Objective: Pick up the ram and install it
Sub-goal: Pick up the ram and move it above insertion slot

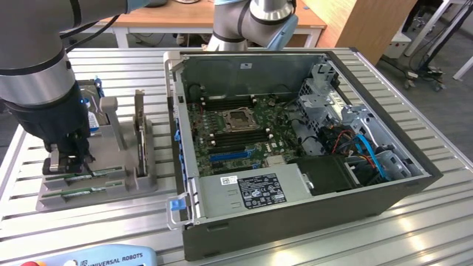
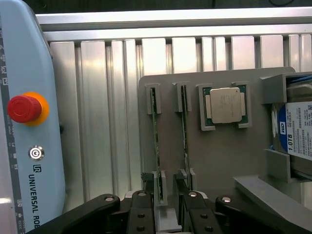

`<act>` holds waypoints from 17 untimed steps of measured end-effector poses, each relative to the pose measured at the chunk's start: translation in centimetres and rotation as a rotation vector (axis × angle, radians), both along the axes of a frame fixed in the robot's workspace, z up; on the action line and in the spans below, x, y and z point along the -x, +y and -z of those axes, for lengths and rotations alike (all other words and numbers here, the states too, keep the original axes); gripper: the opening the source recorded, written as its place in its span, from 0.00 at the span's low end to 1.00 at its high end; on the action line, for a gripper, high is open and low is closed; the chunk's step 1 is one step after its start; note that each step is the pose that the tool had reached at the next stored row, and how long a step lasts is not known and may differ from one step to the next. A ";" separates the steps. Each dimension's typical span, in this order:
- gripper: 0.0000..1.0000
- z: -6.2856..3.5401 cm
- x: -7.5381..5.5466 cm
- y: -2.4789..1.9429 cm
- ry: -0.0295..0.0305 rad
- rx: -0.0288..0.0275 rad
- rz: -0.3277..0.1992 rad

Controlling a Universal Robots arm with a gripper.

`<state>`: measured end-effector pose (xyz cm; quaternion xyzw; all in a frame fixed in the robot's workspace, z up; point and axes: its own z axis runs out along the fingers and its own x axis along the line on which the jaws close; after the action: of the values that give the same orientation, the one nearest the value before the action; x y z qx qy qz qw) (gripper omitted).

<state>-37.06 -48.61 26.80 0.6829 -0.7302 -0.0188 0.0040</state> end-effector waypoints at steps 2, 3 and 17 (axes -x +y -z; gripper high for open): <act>0.30 0.01 0.0 0.00 -0.0001 0.0000 0.000; 0.30 0.03 0.0 0.00 -0.0001 0.0000 0.000; 0.30 2.38 0.0 0.00 -0.0001 -0.0002 0.000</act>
<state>-37.05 -48.61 24.41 0.6829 -0.7302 -0.0188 0.0039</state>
